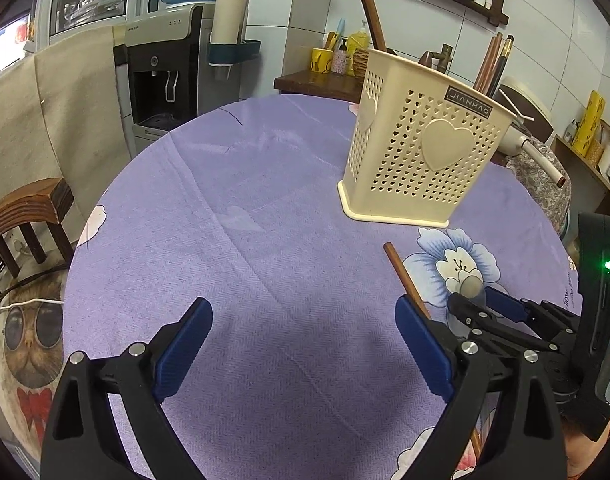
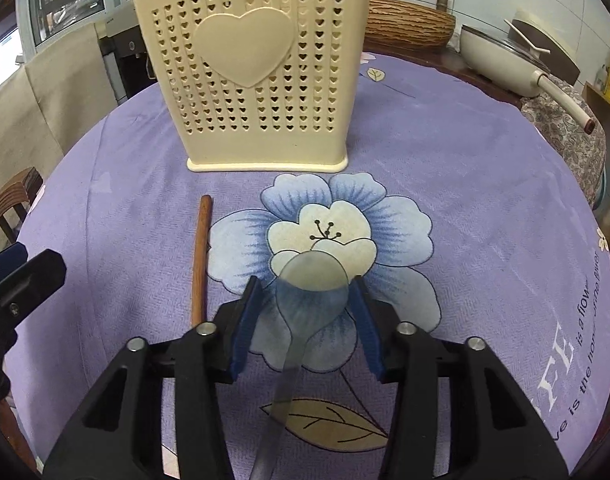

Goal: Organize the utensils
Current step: 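Grasp the wooden chopstick with the left tool while the right tool grasps the clear spoon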

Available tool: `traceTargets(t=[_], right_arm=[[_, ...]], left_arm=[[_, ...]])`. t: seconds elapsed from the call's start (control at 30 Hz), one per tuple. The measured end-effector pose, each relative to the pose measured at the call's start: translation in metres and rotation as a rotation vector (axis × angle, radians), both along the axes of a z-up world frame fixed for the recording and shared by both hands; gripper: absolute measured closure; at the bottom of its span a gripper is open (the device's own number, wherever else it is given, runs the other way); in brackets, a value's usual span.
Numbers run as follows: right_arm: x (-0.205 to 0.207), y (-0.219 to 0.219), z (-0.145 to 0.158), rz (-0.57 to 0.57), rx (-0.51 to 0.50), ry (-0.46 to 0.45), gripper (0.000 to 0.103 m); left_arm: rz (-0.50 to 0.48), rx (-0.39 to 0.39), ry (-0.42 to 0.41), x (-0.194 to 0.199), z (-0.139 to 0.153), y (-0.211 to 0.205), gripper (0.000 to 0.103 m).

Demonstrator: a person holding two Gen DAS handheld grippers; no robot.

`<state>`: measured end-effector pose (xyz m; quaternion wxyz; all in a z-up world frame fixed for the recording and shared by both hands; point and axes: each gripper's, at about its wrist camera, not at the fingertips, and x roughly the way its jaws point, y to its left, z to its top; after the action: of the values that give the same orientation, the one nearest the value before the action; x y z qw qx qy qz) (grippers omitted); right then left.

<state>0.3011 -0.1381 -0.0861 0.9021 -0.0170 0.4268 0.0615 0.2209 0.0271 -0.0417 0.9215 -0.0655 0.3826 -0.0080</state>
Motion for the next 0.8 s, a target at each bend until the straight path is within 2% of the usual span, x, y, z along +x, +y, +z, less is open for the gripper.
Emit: traceTargets(t=[0.13, 0.27, 0.4, 0.5, 0.6, 0.63, 0.7, 0.77, 0.8], right_arm=[[0.0, -0.001, 0.0, 0.01, 0.014, 0.0, 0.066], [-0.001, -0.014, 0.004, -0.002, 0.081, 0.008, 0.066], [-0.007, -0.031, 0.019, -0.018, 0.095, -0.038, 0.066], [-0.012, -0.043, 0.027, -0.031, 0.116, -0.06, 0.066], [-0.017, -0.056, 0.033, -0.05, 0.127, -0.08, 0.066], [-0.019, -0.058, 0.034, -0.051, 0.125, -0.086, 0.066], [-0.019, -0.063, 0.035, -0.053, 0.121, -0.09, 0.066], [-0.019, -0.066, 0.035, -0.057, 0.127, -0.09, 0.066], [-0.02, -0.068, 0.035, -0.059, 0.13, -0.09, 0.066]], left_arm=[[-0.018, 0.015, 0.005, 0.002, -0.001, -0.006, 0.012], [-0.038, 0.027, 0.014, 0.006, -0.002, -0.014, 0.013], [-0.09, 0.031, 0.022, 0.013, 0.0, -0.03, 0.016], [-0.13, 0.034, 0.037, 0.021, -0.001, -0.045, 0.027], [-0.177, 0.04, 0.071, 0.031, -0.006, -0.063, 0.043], [-0.187, 0.045, 0.088, 0.036, -0.009, -0.069, 0.051], [-0.197, 0.054, 0.1, 0.041, -0.013, -0.077, 0.059], [-0.194, 0.073, 0.112, 0.046, -0.018, -0.085, 0.072], [-0.195, 0.077, 0.122, 0.048, -0.019, -0.087, 0.074]])
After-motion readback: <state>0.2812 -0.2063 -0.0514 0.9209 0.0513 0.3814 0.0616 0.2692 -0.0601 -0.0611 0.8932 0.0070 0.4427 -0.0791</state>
